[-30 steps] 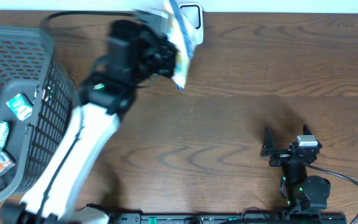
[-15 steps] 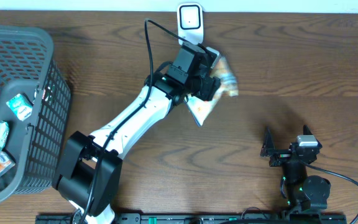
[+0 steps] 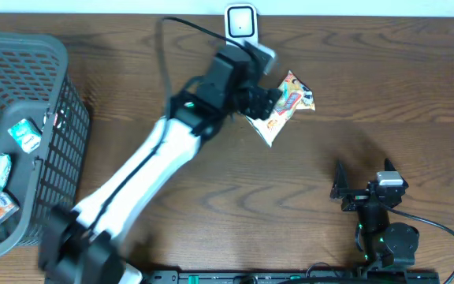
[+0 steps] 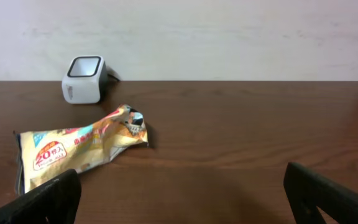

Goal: Scan the item barcode
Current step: 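Lift the yellow bag out and drop it near the scanner, then reach the left gripper back into the basket and grasp a green pack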

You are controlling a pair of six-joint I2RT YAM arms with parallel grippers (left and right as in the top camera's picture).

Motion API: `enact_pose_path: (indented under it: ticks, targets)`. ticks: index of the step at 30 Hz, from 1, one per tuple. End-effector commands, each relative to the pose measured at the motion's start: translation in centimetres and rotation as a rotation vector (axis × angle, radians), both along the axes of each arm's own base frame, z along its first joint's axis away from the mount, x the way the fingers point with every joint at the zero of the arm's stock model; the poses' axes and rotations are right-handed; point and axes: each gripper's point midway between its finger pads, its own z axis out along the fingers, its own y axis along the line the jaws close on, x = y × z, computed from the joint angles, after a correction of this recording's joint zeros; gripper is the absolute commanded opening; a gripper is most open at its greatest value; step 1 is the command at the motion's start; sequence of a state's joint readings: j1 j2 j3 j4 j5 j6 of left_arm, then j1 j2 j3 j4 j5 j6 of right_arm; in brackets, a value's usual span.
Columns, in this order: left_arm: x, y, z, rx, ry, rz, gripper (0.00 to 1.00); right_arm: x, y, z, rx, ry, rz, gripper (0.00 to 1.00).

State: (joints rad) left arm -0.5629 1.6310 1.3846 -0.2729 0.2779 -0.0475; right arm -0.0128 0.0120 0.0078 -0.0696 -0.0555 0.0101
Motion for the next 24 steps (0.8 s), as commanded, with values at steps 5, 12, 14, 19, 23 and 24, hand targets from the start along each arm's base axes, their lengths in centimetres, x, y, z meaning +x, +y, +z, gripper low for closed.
enact_pose_path:
  ticks: [5, 12, 14, 19, 23, 24]
  targets:
    - [0.5, 10.6, 11.0, -0.02, -0.241, 0.296, 0.79, 0.0, 0.0, 0.0, -0.011, -0.002, 0.002, 0.99]
    - [-1.2, 25.5, 15.3, 0.168, -0.366, 0.7, 0.8, 0.0, 0.0, 0.0, -0.011, -0.002, 0.002, 0.99]
    - [-2.4, 30.7, 15.8, 0.231, -0.37, 0.874, 0.8, 0.0, 0.0, 0.0, -0.011, -0.002, 0.002, 0.99]
    - [-6.8, 42.7, 14.8, 0.379, -0.278, 1.252, 0.8, 0.0, 0.0, 0.0, -0.011, -0.002, 0.002, 0.99]
    - [-10.3, 48.8, 12.1, 0.454, -0.126, 1.425, 0.81, 0.0, 0.0, 0.0, -0.011, -0.002, 0.002, 0.99]
    - [-10.9, 49.9, 11.5, 0.466, -0.093, 1.457, 0.81, 0.0, 0.0, 0.0, -0.011, -0.002, 0.002, 0.99]
